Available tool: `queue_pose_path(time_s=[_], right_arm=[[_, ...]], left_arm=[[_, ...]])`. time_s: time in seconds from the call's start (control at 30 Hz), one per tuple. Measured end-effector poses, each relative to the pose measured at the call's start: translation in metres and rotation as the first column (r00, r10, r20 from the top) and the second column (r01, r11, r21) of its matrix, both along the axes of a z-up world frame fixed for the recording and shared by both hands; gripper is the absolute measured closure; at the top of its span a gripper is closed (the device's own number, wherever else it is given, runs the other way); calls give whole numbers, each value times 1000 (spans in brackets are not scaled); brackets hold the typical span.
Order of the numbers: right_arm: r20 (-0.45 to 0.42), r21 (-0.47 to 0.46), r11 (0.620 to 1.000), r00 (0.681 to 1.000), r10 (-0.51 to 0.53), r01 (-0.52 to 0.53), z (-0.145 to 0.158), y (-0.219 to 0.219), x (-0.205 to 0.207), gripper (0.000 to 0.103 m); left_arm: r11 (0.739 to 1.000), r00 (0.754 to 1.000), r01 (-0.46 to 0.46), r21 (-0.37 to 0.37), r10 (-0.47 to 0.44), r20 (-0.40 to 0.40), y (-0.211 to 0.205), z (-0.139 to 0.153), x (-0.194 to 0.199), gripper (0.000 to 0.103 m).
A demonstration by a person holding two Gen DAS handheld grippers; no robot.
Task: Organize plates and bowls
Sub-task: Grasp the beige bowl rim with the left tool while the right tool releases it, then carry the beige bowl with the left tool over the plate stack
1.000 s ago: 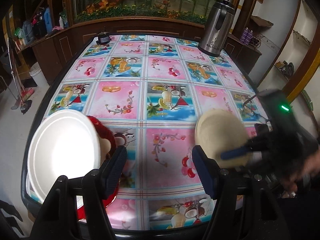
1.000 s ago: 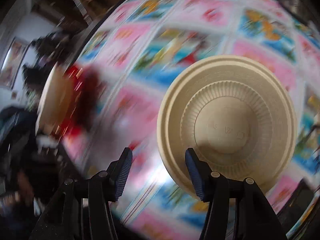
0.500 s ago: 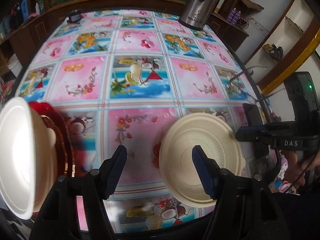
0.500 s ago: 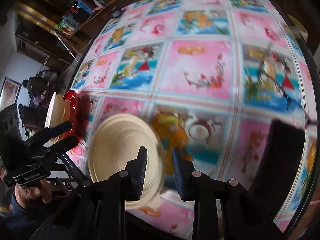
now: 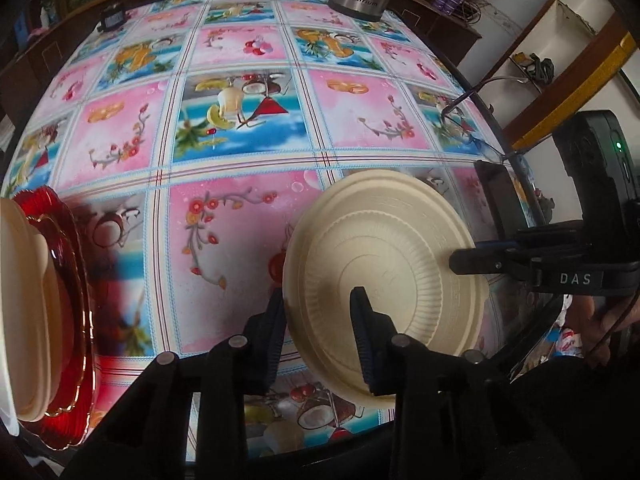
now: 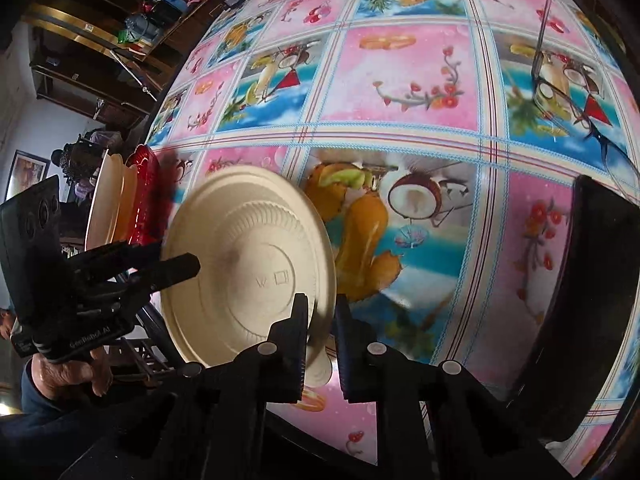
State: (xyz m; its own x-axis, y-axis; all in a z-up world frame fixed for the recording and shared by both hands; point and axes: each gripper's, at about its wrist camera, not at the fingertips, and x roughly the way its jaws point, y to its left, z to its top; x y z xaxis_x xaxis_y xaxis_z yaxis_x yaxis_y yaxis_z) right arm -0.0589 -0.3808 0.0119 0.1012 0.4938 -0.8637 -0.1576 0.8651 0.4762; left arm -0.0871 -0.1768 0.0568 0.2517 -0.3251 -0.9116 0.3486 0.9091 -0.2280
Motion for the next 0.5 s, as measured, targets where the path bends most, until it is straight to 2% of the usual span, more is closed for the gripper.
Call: queue_pose_path(time_s=[0.27, 0.5], right_arm=[[10, 10, 1000, 1000, 13, -13, 7, 6, 5, 90], [43, 29, 999, 998, 39, -40, 27, 16, 10, 90]], left_arm=[[1000, 999, -24, 13, 24, 26, 5, 9, -4, 72], [998, 995, -69, 0, 69, 71, 19, 30, -5, 72]])
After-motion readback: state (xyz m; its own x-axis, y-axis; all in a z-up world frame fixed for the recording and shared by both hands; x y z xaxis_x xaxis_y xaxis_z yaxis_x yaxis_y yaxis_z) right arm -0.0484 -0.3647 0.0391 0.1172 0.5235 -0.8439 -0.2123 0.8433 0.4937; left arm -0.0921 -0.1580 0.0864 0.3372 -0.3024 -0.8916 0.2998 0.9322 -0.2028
